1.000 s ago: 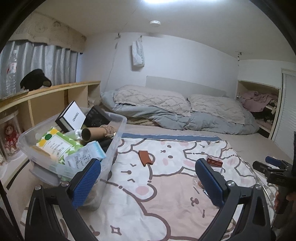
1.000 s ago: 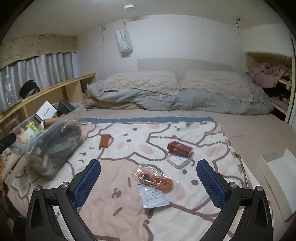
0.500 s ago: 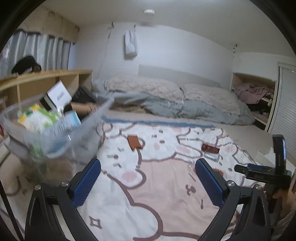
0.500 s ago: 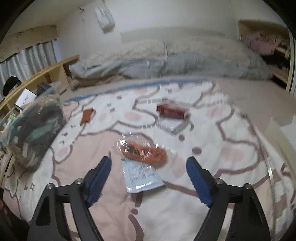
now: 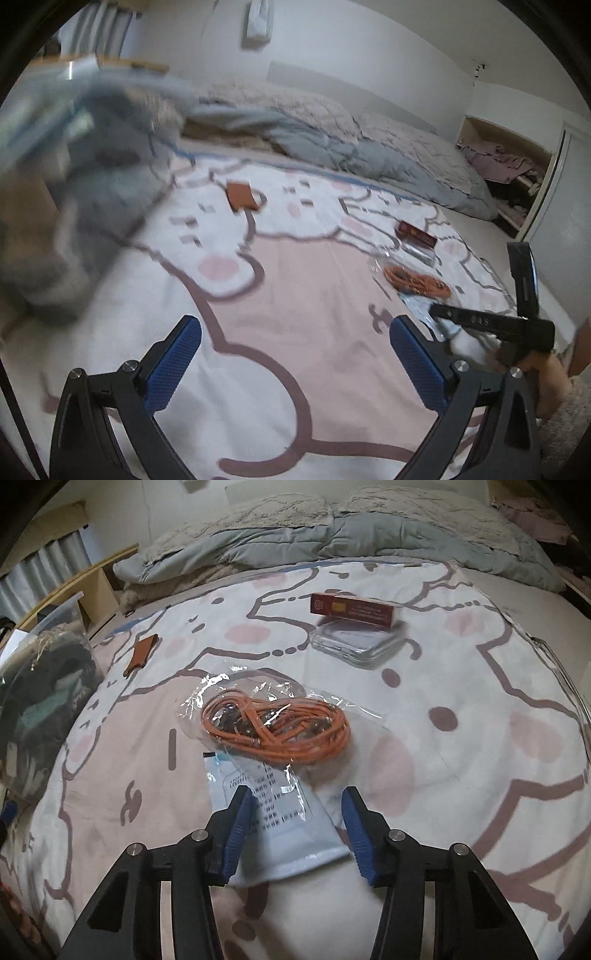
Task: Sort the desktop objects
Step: 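Grasp the white packet under the orange cable bag with the right tool, then set the white packet down in front of the left tool with the right tool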
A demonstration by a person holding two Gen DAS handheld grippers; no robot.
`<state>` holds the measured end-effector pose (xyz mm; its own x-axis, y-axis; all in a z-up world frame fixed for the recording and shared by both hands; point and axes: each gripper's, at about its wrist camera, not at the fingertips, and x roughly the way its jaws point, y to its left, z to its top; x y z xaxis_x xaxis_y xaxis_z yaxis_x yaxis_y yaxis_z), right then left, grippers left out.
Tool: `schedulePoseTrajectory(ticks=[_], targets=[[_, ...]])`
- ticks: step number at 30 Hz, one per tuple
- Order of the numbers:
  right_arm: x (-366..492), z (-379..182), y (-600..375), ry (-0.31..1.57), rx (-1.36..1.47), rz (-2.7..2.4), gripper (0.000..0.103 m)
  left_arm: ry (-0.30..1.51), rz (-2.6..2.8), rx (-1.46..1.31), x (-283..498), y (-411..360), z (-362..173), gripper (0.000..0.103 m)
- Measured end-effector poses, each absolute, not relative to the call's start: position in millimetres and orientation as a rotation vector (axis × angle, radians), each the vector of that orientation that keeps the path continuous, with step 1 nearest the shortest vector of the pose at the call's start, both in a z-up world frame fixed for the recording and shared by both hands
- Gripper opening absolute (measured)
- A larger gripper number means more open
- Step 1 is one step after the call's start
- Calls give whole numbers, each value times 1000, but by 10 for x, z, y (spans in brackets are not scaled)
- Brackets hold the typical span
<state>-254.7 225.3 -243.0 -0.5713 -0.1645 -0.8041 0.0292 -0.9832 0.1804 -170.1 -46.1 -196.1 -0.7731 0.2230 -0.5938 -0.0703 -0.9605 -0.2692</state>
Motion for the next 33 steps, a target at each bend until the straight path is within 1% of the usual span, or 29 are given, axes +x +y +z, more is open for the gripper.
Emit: schedulePoseTrajectory(ticks=[4, 7, 12, 17, 21, 25, 28, 31, 33], targets=[[-2617, -2453, 2109, -128, 1395, -2655, 51, -347, 2779, -1038, -1740, -437, -2125, 103], [-2623, -2482, 1938, -6, 1389, -2620, 52, -329, 2776, -1048, -1722, -423, -2169, 103], [-2552, -2453, 1736, 58, 1361, -2536, 52, -343, 2772, -1037, -1709, -449, -2170, 103], [-2445, -2415, 1458, 212, 1319, -2496, 51, -336, 2805, -1006, -1664, -504, -2119, 103], [-2371, -2385, 1348, 278, 1266, -2473, 44, -326, 2830, -985, -1644, -562, -2085, 103], [-2292, -2314, 1263, 261, 1213, -2416, 41, -327, 2844, -973, -1623, -608, -2063, 103], [-2181, -2201, 1127, 190, 1160, -2323, 41, -303, 2873, -949, -1594, -644, -2007, 103], [-2065, -2104, 918, 65, 1121, -2164, 41, -293, 2901, -913, -1556, -734, -1937, 103], [-1981, -2084, 746, 106, 1107, -2059, 41, -310, 2907, -899, -1546, -814, -1907, 103]])
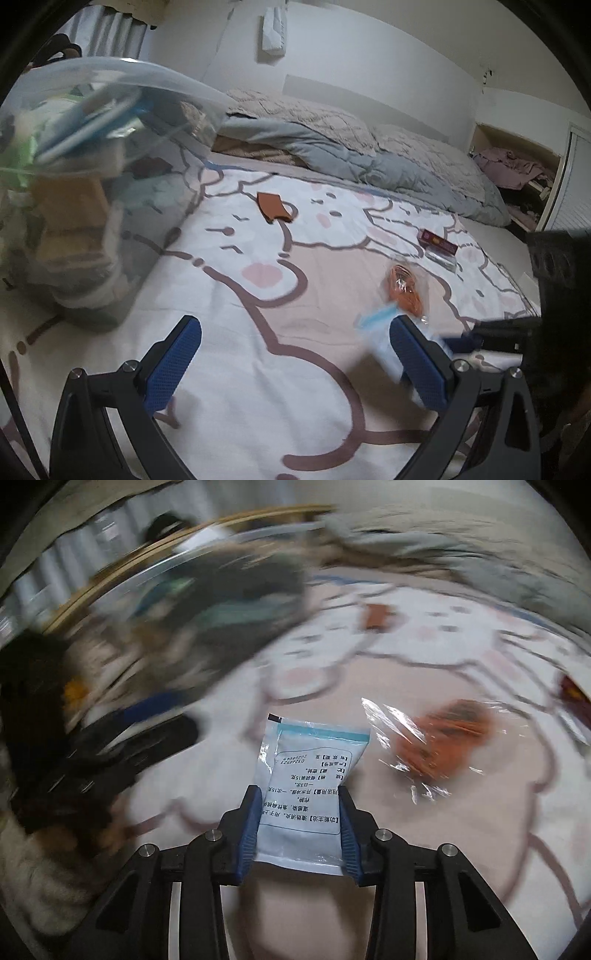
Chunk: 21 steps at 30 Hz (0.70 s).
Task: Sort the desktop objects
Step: 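Set the white packet down in front of the left tool with the right tool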
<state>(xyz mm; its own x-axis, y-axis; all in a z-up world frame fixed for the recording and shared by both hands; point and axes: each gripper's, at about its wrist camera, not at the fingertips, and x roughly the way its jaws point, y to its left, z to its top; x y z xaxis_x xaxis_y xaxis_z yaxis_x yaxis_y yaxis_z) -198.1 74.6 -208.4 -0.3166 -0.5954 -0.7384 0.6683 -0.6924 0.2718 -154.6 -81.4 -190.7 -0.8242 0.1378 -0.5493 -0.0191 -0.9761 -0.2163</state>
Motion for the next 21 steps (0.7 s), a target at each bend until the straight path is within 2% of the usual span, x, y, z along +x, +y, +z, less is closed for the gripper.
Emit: schedulePoseTrajectory(ticks=[3, 5, 6, 7, 16, 21], targets=[[-1844, -2096, 566, 261, 1060, -2063, 46, -348, 2902, -908, -1563, -906, -1911, 103], [-1843, -2177, 532, 332, 1118, -2101, 64, -385, 2886, -916, -1580, -950, -1932, 103], [-1848, -2205, 552, 340, 1141, -2127, 78, -408, 2867, -920, -1598, -969, -1946, 103], [-1839, -2219, 589, 342, 1151, -2154, 82, -418, 2857, -922, -1604, -960, -1955, 103], [-1576, -2279, 812, 386, 1205, -2174, 82, -426, 2649, -938, -1888, -707, -1988, 103], [-1642, -2301, 861, 333, 1233, -2213, 82, -539, 2452, -1078, -2031, -580, -2241, 103]])
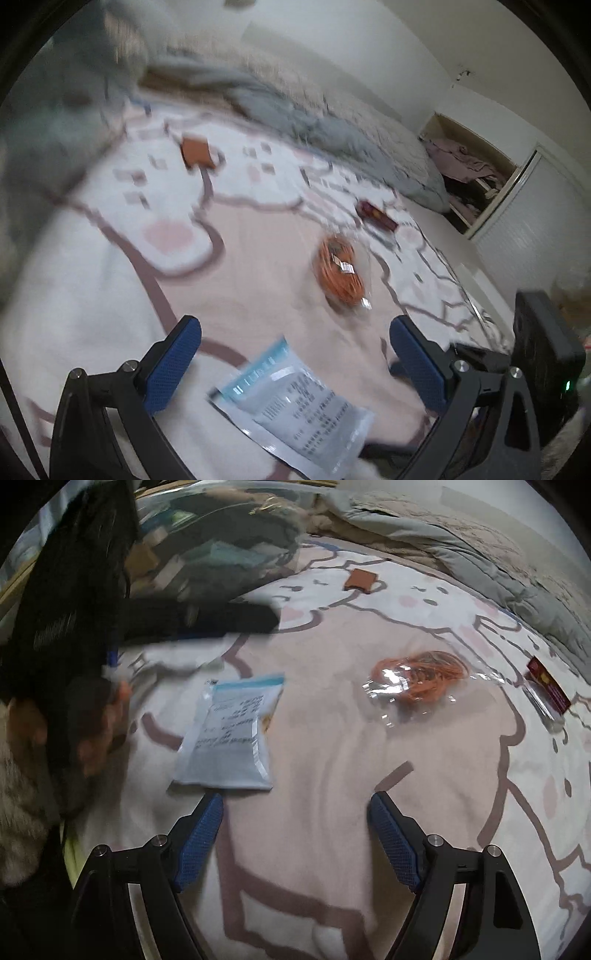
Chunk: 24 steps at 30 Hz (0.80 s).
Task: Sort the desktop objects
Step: 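Set the white packet down in front of the left tool with the right tool, then grasp the orange cable bag with the right tool while the left tool lowers over the white packet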
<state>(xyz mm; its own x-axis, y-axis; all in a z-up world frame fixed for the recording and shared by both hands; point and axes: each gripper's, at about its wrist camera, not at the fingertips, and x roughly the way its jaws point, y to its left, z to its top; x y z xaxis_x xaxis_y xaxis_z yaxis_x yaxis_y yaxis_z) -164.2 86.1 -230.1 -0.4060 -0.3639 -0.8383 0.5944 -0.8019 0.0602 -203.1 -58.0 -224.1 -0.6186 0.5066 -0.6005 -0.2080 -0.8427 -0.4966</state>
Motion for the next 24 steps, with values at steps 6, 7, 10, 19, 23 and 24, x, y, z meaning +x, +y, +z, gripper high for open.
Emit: schedulePoseTrajectory(ticks=[6, 7, 10, 19, 23, 24], targets=[[-1838, -2316, 1056, 201, 1271, -2314, 82, -570, 2311, -1149, -2020, -495, -2340, 103], [-1856, -2317, 1092, 179, 1276, -2327, 82, -586, 2291, -1150, -2004, -499, -2340, 103], [-1920, -2329, 1232, 97, 1302, -2371, 82, -601, 2259, -1158, -1938, -503, -2338, 103], [-2005, -2336, 1498, -33, 1356, -2430, 82, -361, 2382, -1228, -1850, -315, -2345, 103], [-2015, -2337, 1663, -109, 1362, -2456, 82, -239, 2423, -1265, -1867, -187, -2382, 103], [-2020, -2340, 1696, -127, 1364, -2460, 82, -228, 2430, -1276, -1876, -168, -2395, 103]])
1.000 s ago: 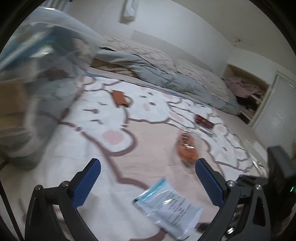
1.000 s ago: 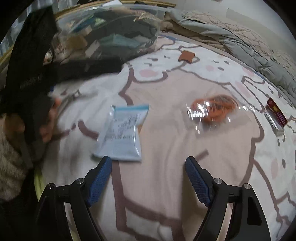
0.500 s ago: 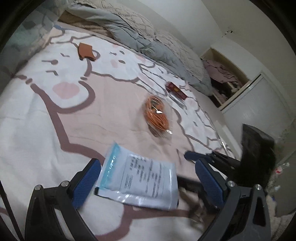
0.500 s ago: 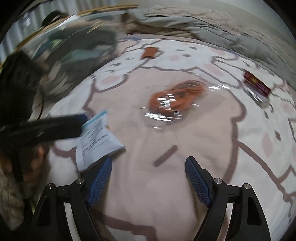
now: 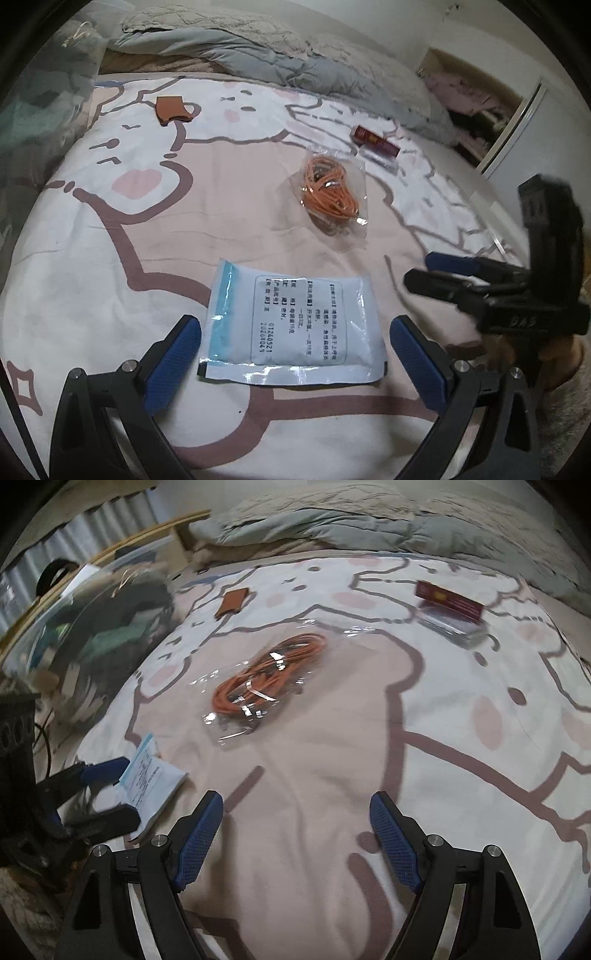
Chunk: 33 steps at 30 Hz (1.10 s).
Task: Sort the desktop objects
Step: 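Grasp the orange cable bag with the right tool while the left tool lowers over the white packet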
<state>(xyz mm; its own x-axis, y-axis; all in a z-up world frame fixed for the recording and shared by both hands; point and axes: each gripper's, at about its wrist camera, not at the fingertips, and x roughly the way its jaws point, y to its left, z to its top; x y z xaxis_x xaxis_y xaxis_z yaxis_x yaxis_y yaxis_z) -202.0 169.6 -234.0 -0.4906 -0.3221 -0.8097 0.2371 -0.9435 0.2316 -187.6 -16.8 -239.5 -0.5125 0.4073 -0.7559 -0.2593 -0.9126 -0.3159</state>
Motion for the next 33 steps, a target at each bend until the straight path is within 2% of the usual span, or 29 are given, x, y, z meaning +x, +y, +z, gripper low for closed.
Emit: schedulePoseTrajectory(ticks=[4, 12, 19, 26, 31, 33], targets=[[-2056, -2339, 1819, -202, 1374, -2485, 82, -199, 2454, -1289, -1897, -101, -2424, 103], [-2115, -2326, 1980, -327, 1381, -2526, 82, 4, 2469, -1279, -1838, 133, -2475, 103], [-2443, -2131, 1894, -471, 1360, -2485, 82, -153, 2473, -1308, -1930, 42, -2485, 103], [-2906, -2207, 1547, -528, 1515, -2458, 82, -120, 2506, -1298, -1897, 107, -2487, 103], [-3182, -2269, 1333, -448, 1589, -2552, 82, -149, 2502, -1284, -1891, 70, -2482, 103], [-3253, -2296, 1153, -225, 1610, -2595, 82, -169, 2495, -1277, -1891, 46, -2476, 103]])
